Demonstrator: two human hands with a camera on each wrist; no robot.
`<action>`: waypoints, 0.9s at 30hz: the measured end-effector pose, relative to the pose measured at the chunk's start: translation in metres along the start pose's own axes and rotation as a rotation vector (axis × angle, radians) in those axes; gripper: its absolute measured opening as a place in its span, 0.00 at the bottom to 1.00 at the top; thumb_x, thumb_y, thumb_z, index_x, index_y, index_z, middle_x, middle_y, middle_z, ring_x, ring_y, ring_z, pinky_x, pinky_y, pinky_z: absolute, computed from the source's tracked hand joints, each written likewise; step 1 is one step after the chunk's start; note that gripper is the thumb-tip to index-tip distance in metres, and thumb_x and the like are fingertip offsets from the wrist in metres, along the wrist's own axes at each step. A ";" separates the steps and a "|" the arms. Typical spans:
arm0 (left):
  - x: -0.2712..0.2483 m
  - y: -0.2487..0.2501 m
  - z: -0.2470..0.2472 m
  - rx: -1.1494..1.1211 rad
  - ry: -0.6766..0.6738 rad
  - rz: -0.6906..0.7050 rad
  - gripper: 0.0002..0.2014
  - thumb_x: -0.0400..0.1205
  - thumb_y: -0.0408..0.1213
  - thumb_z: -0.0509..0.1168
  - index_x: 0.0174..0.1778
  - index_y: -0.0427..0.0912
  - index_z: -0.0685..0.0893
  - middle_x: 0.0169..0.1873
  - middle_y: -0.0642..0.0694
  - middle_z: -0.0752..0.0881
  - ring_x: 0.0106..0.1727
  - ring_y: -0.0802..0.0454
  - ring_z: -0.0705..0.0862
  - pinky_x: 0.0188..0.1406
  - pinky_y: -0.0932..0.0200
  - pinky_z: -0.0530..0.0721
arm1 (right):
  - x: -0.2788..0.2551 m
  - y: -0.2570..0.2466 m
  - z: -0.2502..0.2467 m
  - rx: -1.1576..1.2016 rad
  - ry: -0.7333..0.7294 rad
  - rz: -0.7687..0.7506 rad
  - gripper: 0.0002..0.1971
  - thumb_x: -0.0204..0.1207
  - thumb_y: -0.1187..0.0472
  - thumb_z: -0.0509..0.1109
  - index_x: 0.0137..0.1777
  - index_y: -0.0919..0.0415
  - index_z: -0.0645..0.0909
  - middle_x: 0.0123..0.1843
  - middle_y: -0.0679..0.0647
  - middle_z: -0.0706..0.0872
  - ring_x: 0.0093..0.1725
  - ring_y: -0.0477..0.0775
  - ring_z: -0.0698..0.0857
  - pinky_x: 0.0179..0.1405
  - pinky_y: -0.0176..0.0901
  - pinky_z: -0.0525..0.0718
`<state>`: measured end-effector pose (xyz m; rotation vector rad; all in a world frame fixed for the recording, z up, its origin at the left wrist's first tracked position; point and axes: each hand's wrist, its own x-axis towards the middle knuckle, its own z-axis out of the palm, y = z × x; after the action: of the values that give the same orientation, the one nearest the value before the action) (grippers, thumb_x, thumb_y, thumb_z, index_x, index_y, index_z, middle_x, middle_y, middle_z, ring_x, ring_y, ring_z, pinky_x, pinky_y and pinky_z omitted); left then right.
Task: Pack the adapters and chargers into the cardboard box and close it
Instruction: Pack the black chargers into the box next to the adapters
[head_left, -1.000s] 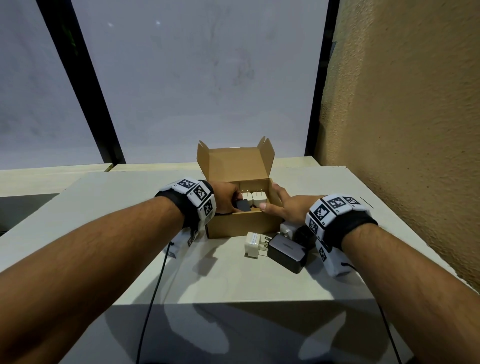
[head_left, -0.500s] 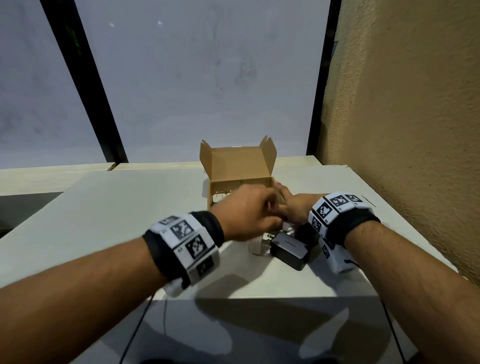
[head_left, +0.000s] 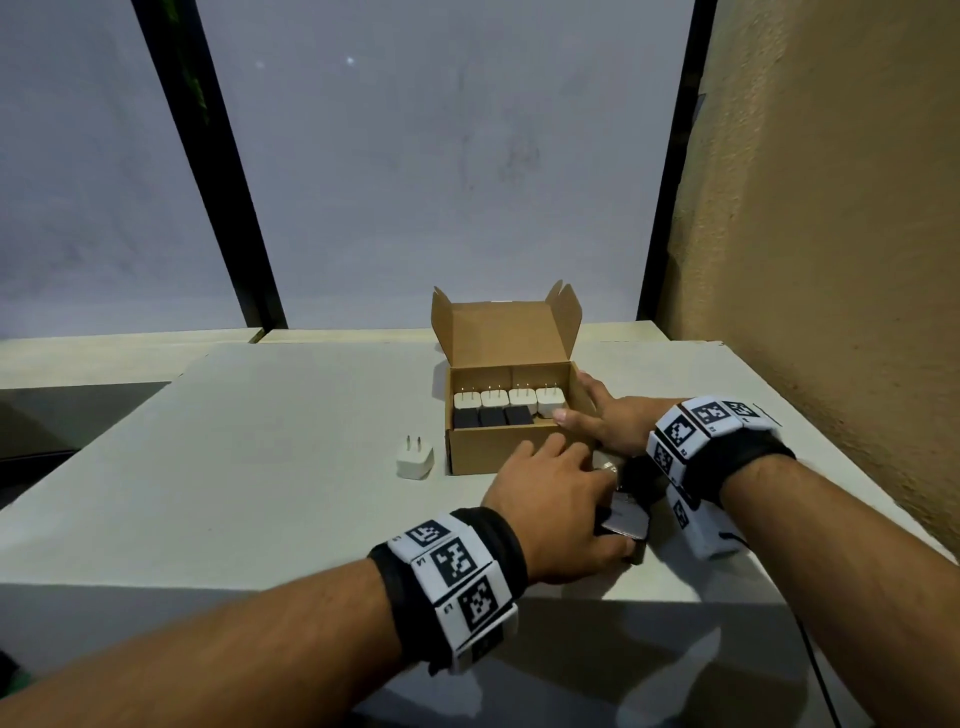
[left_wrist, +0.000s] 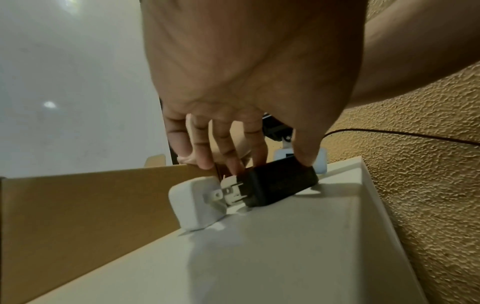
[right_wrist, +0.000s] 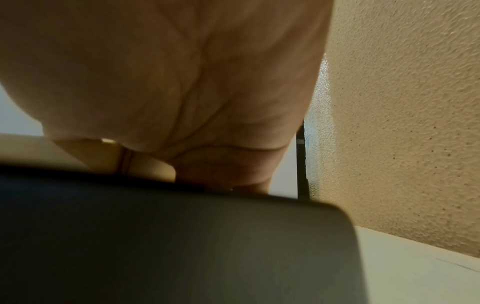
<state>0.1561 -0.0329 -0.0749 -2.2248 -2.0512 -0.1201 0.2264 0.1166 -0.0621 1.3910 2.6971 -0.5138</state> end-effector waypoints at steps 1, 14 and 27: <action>-0.001 -0.002 0.000 0.000 0.005 0.021 0.25 0.79 0.62 0.59 0.66 0.51 0.78 0.60 0.46 0.80 0.62 0.47 0.74 0.60 0.48 0.73 | 0.002 0.001 0.001 -0.003 0.011 -0.001 0.40 0.78 0.30 0.47 0.84 0.45 0.37 0.85 0.59 0.59 0.81 0.65 0.64 0.79 0.58 0.58; -0.012 -0.024 -0.001 -0.228 0.038 0.056 0.22 0.75 0.58 0.66 0.62 0.52 0.77 0.56 0.53 0.83 0.58 0.53 0.78 0.61 0.53 0.78 | 0.010 0.004 0.004 0.020 -0.003 -0.006 0.42 0.76 0.28 0.47 0.84 0.46 0.37 0.82 0.61 0.66 0.77 0.65 0.70 0.77 0.57 0.62; -0.002 -0.052 -0.018 -0.672 0.243 0.066 0.13 0.80 0.36 0.66 0.61 0.47 0.78 0.57 0.54 0.73 0.55 0.61 0.79 0.57 0.70 0.83 | 0.009 0.002 0.001 -0.020 -0.043 -0.006 0.42 0.78 0.30 0.43 0.84 0.51 0.33 0.73 0.68 0.77 0.70 0.66 0.78 0.72 0.57 0.69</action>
<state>0.1048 -0.0327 -0.0561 -2.4382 -1.9898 -1.1630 0.2227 0.1250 -0.0653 1.3512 2.6664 -0.5089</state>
